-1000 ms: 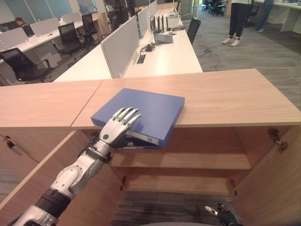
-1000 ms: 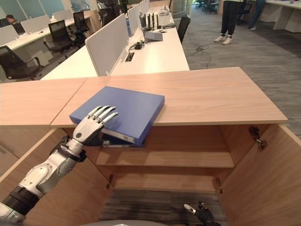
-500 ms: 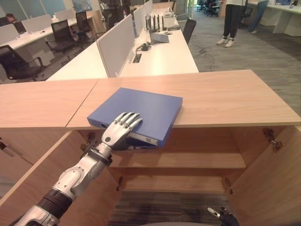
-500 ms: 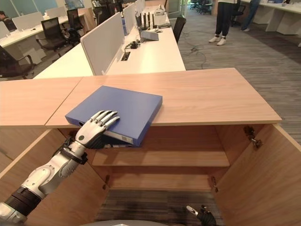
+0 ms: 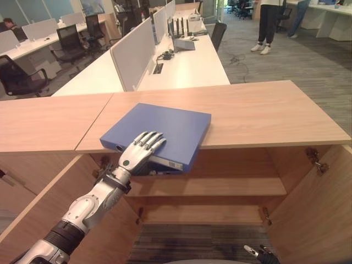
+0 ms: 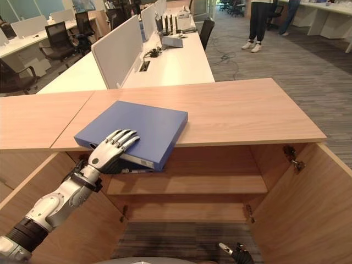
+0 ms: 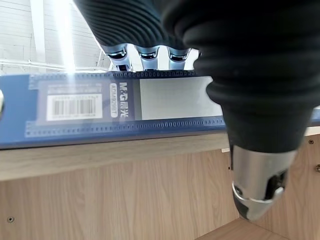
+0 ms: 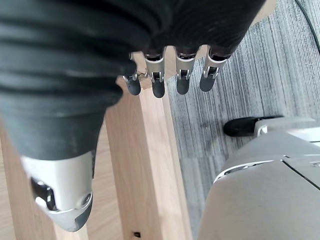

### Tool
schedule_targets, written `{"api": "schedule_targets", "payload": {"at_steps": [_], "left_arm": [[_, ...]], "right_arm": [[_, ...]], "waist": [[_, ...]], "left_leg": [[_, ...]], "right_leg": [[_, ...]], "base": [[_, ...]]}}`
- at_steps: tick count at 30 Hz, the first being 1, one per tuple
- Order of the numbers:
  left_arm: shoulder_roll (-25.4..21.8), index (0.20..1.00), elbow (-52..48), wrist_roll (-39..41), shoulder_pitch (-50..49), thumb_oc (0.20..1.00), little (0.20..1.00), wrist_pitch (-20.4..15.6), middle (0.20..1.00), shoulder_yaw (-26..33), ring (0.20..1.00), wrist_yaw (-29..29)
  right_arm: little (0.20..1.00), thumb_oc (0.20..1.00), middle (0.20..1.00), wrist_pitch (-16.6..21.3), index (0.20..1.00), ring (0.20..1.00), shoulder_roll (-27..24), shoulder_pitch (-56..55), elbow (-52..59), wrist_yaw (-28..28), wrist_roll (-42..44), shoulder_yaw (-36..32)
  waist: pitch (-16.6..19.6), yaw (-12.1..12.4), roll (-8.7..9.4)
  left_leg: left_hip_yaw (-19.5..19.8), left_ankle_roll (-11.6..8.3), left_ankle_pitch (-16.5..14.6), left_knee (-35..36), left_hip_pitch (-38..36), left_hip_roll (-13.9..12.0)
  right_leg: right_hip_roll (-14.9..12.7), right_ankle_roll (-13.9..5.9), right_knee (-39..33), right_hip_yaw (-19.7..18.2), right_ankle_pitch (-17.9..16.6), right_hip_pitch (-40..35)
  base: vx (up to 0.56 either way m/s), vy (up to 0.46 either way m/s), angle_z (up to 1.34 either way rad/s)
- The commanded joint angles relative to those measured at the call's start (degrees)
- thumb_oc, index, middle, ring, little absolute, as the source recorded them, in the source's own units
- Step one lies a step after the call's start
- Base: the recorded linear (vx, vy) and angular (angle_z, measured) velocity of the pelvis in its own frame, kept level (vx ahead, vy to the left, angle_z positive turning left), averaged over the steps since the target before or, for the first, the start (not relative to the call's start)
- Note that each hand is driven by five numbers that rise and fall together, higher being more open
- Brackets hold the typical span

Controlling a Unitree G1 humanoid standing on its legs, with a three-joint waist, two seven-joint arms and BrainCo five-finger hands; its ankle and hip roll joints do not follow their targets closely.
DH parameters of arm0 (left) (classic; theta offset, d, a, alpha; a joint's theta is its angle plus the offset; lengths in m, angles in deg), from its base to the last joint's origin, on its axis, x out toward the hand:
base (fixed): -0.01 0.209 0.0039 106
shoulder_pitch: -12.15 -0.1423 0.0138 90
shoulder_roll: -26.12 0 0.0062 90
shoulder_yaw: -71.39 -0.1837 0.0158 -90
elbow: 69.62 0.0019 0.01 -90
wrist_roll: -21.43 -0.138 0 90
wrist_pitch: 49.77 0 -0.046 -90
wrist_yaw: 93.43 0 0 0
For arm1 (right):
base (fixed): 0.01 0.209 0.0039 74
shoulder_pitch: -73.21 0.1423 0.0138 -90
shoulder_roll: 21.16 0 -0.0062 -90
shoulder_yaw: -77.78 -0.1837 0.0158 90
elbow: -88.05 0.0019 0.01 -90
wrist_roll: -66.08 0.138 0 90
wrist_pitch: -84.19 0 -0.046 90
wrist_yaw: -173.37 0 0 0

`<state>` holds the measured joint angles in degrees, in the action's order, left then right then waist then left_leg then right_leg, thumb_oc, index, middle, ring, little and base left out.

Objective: Put the empty folder in the office cabinet

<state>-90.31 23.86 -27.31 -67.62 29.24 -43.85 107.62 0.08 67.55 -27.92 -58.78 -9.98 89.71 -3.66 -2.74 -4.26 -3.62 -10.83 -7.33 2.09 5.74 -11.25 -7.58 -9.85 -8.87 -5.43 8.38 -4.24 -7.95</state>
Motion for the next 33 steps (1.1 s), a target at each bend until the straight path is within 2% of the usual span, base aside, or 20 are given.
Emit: {"api": "schedule_targets", "payload": {"at_steps": [1, 7, 9, 10, 11, 30, 31, 33], "left_arm": [[-0.39, 1.0, 2.28, -0.06, 10.76, 1.0, 1.0, 0.86, 1.0, 0.09, 1.0, 1.15], [-0.56, 1.0, 2.62, -0.12, 11.74, 1.0, 1.0, 1.05, 1.0, -0.45, 1.0, 1.39], [-0.45, 1.0, 3.11, -0.15, 12.02, 1.0, 1.0, 1.19, 1.0, -0.78, 1.0, 1.37], [-0.41, 1.0, 3.2, -0.15, 12.11, 1.0, 1.0, 1.2, 1.0, -0.83, 1.0, 1.4], [-0.22, 1.0, 3.45, -0.16, 12.2, 1.0, 1.0, 1.34, 1.0, -0.95, 1.0, 1.49], [1.55, 1.0, 8.03, -0.84, 13.6, 1.0, 1.0, 2.37, 1.0, -3.24, 1.0, 0.75], [1.57, 0.699, 8.39, -1.02, 13.77, 0.699, 0.699, 2.48, 0.699, -3.41, 0.699, 0.57], [1.66, 0.2, 8.61, -1.06, 13.83, 0.2, 0.2, 2.54, 0.2, -3.5, 0.2, 0.47]], "right_arm": [[1.0, 1.0, 1.0, 1.17, 1.0, 1.0, 0.39, 3.59, -1.06, -0.53, 1.4, -1.63], [1.0, 1.0, 1.0, 1.16, 1.0, 1.0, 0.39, 3.81, -1.51, -0.68, 1.49, -1.66], [1.0, 1.0, 1.0, 1.18, 1.0, 1.0, 0.42, 3.7, -1.48, -0.74, 1.59, -1.75], [1.0, 1.0, 1.0, 1.19, 1.0, 1.0, 0.42, 3.72, -1.44, -0.76, 1.63, -1.77], [1.0, 1.0, 1.0, 1.13, 1.0, 1.0, 0.49, 3.77, -1.75, -0.87, 1.48, -1.79], [1.0, 1.0, 1.0, 1.14, 1.0, 1.0, 0.54, 3.3, -1.82, -1.11, 2.04, -2.59], [1.0, 1.0, 1.0, 1.11, 1.0, 1.0, 0.5, 3.28, -1.83, -1.17, 2.14, -2.73], [1.0, 1.0, 1.0, 1.08, 1.0, 1.0, 0.49, 3.23, -1.88, -1.21, 2.18, -2.79]], "waist": [[-3.06, -0.5, -0.09], [-2.95, -0.7, -0.14], [-2.81, -0.76, -0.21], [-2.96, -0.79, -0.14], [-2.84, -0.85, -0.15], [-3.03, -1.99, 0.19], [-3.03, -2.14, 0.29], [-3.03, -2.16, 0.32]], "left_leg": [[2.34, -1.8, -2.56, -0.74, -2.29, -1.83], [2.2, -1.69, -1.93, -0.74, -2.24, -1.77], [2.18, -1.76, -2.62, -0.74, -2.61, -1.8], [2.07, -1.68, -1.93, -0.74, -2.33, -1.76], [2.02, -1.75, -2.63, -0.75, -2.62, -1.84], [1.09, -1.59, -3.03, -0.74, -2.77, -1.6], [1.05, -1.56, -3.12, -0.74, -2.82, -1.56], [1.02, -1.55, -3.14, -0.74, -2.82, -1.55]], "right_leg": [[1.77, -0.68, 0.83, 1.27, 5.87, -3.2], [1.69, -0.52, 0.97, 1.27, 5.39, -3.11], [1.66, -0.69, 0.91, 1.2, 6.02, -3.49], [1.61, -0.58, 1.0, 1.22, 5.4, -3.16], [1.58, -0.73, 0.91, 1.15, 6.01, -3.47], [1.49, -0.97, 0.98, 0.28, 5.65, -2.88], [1.5, -0.99, 1.0, 0.2, 5.6, -2.8], [1.5, -0.99, 1.01, 0.16, 5.58, -2.76]], "base": [[0.0, 0.0, 0.0], [-0.01, -0.001, 0.0], [0.0, 0.0, 0.0], [0.0, 0.0, 0.0], [0.0, 0.0, 0.0], [0.0, 0.001, -0.03], [0.0, 0.0, 0.0], [0.0, 0.0, 0.0]]}}
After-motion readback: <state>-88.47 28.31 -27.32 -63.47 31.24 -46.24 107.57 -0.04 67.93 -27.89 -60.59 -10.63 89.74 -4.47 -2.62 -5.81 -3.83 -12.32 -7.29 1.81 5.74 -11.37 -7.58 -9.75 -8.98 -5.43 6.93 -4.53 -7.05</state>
